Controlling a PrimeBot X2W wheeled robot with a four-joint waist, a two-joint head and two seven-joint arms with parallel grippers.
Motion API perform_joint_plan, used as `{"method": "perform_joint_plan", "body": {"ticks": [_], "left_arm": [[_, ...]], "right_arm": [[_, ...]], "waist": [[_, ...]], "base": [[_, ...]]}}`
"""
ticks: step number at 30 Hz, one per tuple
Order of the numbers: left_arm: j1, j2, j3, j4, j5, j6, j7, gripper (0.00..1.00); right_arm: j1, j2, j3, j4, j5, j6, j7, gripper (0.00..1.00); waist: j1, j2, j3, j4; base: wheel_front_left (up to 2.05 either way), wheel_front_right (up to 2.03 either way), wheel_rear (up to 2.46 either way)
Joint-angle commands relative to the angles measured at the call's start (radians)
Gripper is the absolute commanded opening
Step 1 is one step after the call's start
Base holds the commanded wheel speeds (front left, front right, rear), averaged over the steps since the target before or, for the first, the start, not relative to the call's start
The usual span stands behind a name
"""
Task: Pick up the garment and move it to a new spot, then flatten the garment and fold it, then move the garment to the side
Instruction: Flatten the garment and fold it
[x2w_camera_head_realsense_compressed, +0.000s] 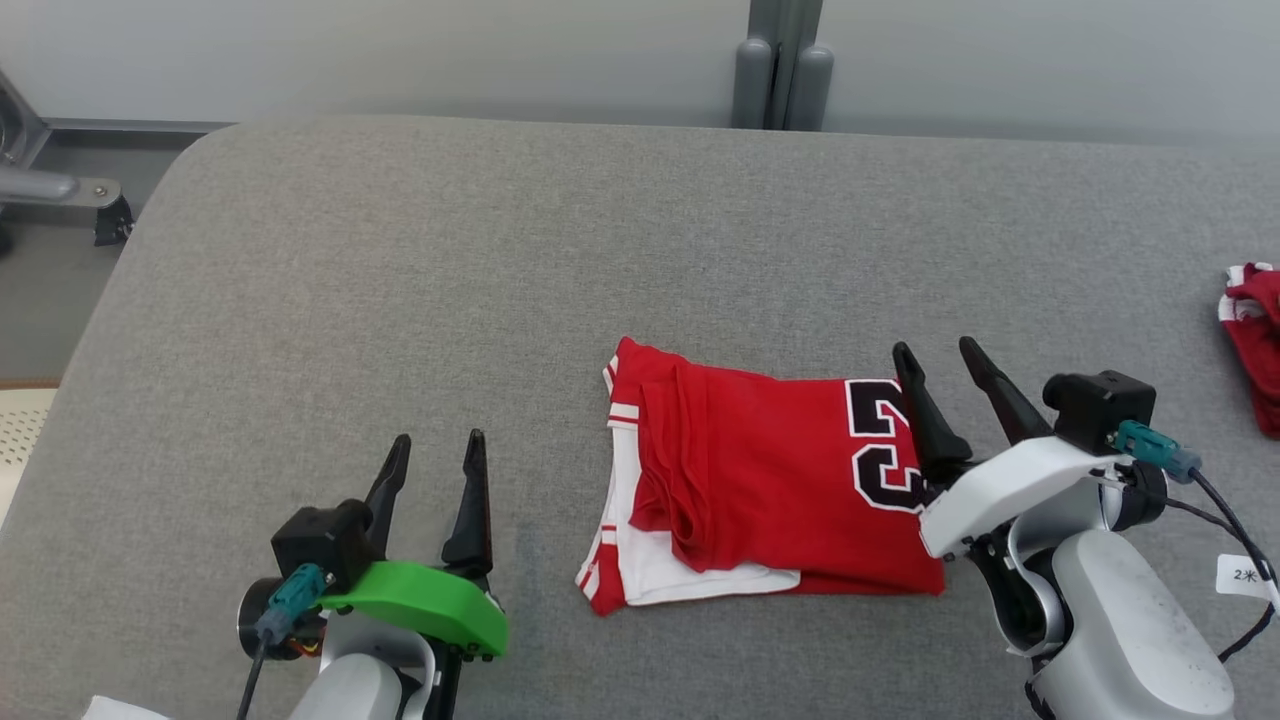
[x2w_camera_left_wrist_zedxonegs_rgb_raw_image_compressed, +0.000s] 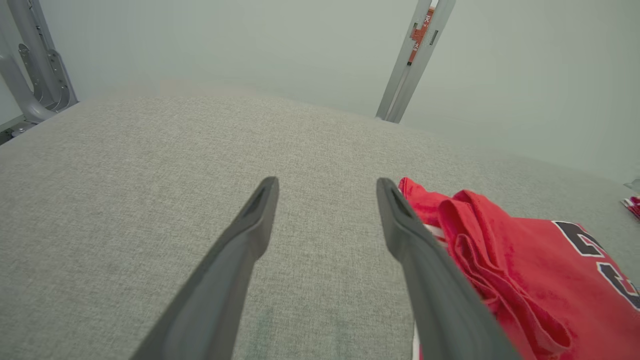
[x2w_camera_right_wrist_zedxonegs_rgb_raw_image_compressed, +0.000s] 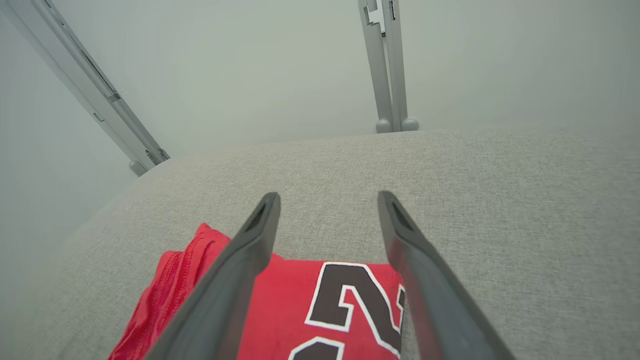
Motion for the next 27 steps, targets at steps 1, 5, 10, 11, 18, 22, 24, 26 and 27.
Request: {"method": "perform_joint_plan", "body": {"ticks": [1,5,10,11,18,22,24,26,27], "left_arm": [[-0.019,-0.002,-0.003,0.003,0.008,-0.003,-0.004,1.00],[-0.034,-0.014,-0.011,0.010,0.015,-0.006,-0.009,1.00],[-0.042,-0.024,-0.013,0.020,0.019,-0.013,-0.013,1.00],[-0.043,-0.025,-0.013,0.022,0.019,-0.015,-0.013,1.00],[-0.051,-0.031,-0.006,0.028,0.027,-0.020,-0.018,1.00],[-0.056,-0.034,0.002,0.026,0.030,-0.021,-0.020,1.00],[-0.056,-0.035,0.006,0.026,0.031,-0.021,-0.021,1.00],[-0.057,-0.038,0.009,0.027,0.034,-0.021,-0.020,1.00],[-0.056,-0.039,0.011,0.027,0.035,-0.021,-0.020,1.00]], "right_arm": [[0.018,0.009,-0.010,-0.014,-0.023,0.000,-0.008,1.00],[0.052,0.032,-0.045,-0.052,-0.092,0.000,-0.021,1.00],[0.086,0.063,-0.057,-0.076,-0.147,0.000,-0.036,1.00],[0.090,0.068,-0.049,-0.075,-0.153,0.000,-0.036,1.00],[0.053,0.084,0.070,0.010,-0.231,0.000,-0.049,0.36],[0.002,0.086,0.174,0.134,-0.261,0.000,-0.064,0.00],[-0.022,0.086,0.216,0.200,-0.279,0.000,-0.063,0.00],[-0.046,0.088,0.258,0.256,-0.277,0.000,-0.070,0.00],[-0.057,0.089,0.283,0.283,-0.263,0.000,-0.072,0.00]], "waist": [[0.0000,0.0000,0.004,-0.014],[0.0000,0.0000,0.007,-0.022],[0.0000,0.0000,0.007,-0.023],[0.0000,0.0000,0.008,-0.021],[0.0000,0.0000,0.031,0.021],[0.0000,0.0000,0.044,0.062],[0.0000,0.0000,0.048,0.083],[0.0000,0.0000,0.051,0.105],[0.0000,0.0000,0.052,0.117]], "base": [[0.00,0.00,0.00],[0.00,0.00,0.00],[0.00,0.00,0.00],[0.00,0.00,0.00],[0.00,0.00,0.00],[0.00,0.00,0.00],[0.00,0.00,0.00],[0.00,0.00,0.00],[0.00,0.00,0.00]]}}
